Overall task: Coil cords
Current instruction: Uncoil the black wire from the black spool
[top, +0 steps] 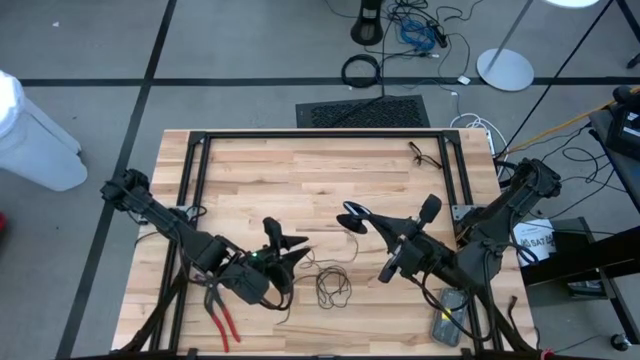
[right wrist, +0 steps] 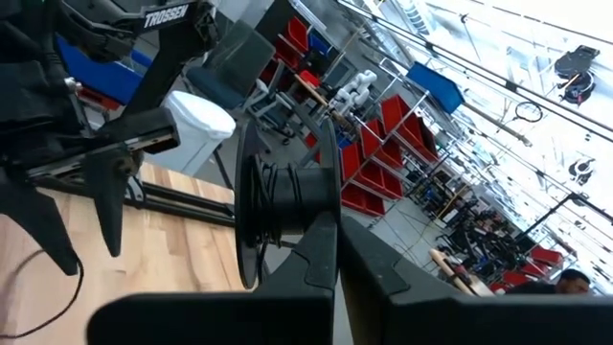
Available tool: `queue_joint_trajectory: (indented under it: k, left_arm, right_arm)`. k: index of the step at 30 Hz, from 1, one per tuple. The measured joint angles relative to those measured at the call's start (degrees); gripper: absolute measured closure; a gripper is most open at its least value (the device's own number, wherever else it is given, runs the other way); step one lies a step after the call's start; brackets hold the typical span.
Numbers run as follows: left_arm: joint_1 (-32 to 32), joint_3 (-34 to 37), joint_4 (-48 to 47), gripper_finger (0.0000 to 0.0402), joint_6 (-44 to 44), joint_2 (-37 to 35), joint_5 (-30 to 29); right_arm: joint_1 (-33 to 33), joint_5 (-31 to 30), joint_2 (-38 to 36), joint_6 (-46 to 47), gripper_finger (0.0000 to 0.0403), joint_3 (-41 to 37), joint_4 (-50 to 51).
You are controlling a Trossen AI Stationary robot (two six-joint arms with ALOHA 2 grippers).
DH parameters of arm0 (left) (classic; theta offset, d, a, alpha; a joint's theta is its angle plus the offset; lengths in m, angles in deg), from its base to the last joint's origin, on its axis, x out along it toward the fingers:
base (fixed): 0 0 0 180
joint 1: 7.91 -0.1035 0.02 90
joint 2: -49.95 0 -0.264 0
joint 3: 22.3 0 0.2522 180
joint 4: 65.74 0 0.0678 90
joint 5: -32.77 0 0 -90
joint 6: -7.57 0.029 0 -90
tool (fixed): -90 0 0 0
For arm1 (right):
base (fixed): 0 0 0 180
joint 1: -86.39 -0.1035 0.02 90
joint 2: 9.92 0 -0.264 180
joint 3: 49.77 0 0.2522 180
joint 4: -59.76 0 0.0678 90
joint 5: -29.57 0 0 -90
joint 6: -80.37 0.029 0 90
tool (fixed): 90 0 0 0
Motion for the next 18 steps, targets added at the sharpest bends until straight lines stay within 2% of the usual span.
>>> queue_joint_trajectory:
  k: [6,15,18]
  left_arm:
    - [2.7,0.0,-3.2,0.0262,0.0,0.0,-3.3]
    - [7.6,-1.0,-6.0,0.0262,-3.0,0.0,-2.9]
    - [8.6,-1.8,-4.8,0.0262,-3.1,0.0,-0.4]
  right_arm:
    - [0.0,0.0,0.0,0.0,0.0403,0.0,0.2]
    - [0.0,-0.1,0.0,0.1,0.0403,0.0,0.2]
    - [0.0,-0.1,0.0,0.1,0.0403,0.0,0.2]
